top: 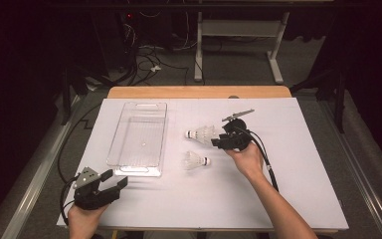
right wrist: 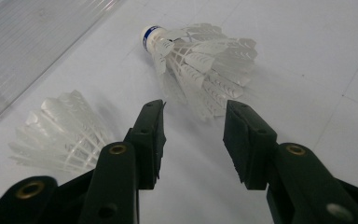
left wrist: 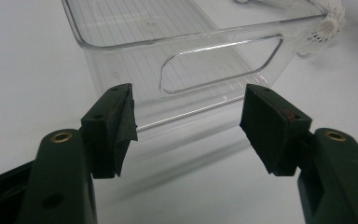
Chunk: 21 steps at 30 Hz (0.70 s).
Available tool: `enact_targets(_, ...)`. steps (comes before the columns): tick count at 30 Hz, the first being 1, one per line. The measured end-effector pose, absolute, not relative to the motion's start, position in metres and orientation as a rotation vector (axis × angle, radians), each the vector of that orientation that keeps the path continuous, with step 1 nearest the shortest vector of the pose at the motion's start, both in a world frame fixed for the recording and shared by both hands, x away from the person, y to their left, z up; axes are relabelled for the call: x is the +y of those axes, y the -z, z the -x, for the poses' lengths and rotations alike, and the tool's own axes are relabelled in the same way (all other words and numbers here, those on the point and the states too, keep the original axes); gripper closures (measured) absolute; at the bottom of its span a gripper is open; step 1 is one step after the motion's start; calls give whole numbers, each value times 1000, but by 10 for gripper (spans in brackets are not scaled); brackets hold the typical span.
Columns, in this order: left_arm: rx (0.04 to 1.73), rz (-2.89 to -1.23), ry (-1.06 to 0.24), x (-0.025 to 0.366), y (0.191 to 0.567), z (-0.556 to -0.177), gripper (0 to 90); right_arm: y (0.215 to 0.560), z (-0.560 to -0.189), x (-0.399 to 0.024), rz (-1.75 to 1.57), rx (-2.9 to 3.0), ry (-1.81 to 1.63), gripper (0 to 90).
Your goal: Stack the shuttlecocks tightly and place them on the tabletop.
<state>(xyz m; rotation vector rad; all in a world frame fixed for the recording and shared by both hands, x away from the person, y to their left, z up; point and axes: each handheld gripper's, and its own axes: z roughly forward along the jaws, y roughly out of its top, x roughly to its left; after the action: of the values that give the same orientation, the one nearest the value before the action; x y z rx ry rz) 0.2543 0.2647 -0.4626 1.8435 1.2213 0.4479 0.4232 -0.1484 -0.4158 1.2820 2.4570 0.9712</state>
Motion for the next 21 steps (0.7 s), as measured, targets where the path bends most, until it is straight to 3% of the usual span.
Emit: enact_targets(21, 1219, -1844, -451, 265, 462, -254, 362, 416, -402, -131, -1183, 2511, -1031, 584)
